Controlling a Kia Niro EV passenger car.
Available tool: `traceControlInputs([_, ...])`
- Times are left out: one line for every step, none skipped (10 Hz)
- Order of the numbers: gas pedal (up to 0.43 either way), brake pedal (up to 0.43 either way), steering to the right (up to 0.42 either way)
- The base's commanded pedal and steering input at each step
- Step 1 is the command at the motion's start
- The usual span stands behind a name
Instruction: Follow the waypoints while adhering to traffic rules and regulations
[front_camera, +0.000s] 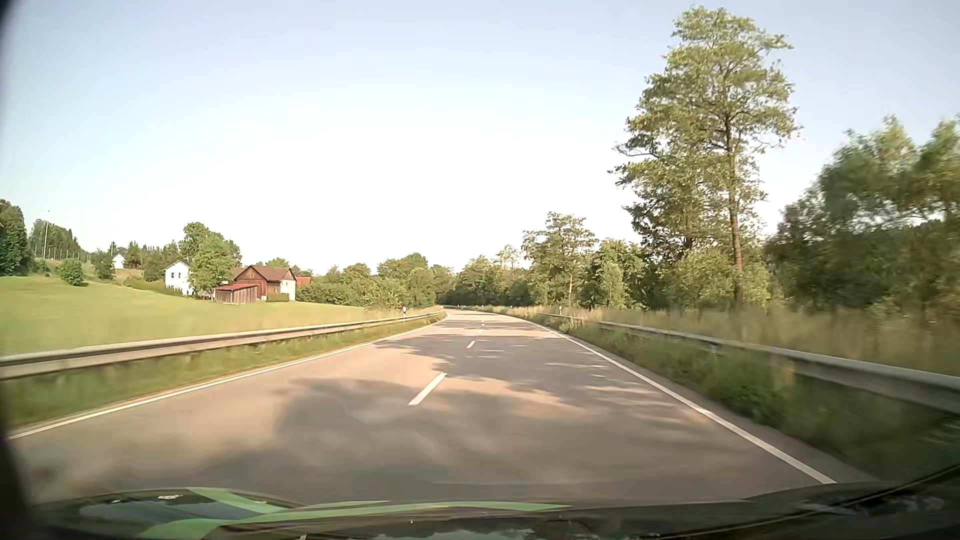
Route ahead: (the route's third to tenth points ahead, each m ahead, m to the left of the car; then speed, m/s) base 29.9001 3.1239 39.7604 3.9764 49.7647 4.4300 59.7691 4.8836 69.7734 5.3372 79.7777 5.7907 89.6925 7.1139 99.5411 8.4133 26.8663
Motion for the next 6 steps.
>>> traceControlInputs([0.059, 0.0, -0.008])
traceControlInputs([0.118, 0.0, -0.009])
traceControlInputs([0.157, 0.0, -0.009])
traceControlInputs([0.189, 0.0, -0.009])
traceControlInputs([0.189, 0.0, -0.01])
traceControlInputs([0.197, 0.0, -0.009])
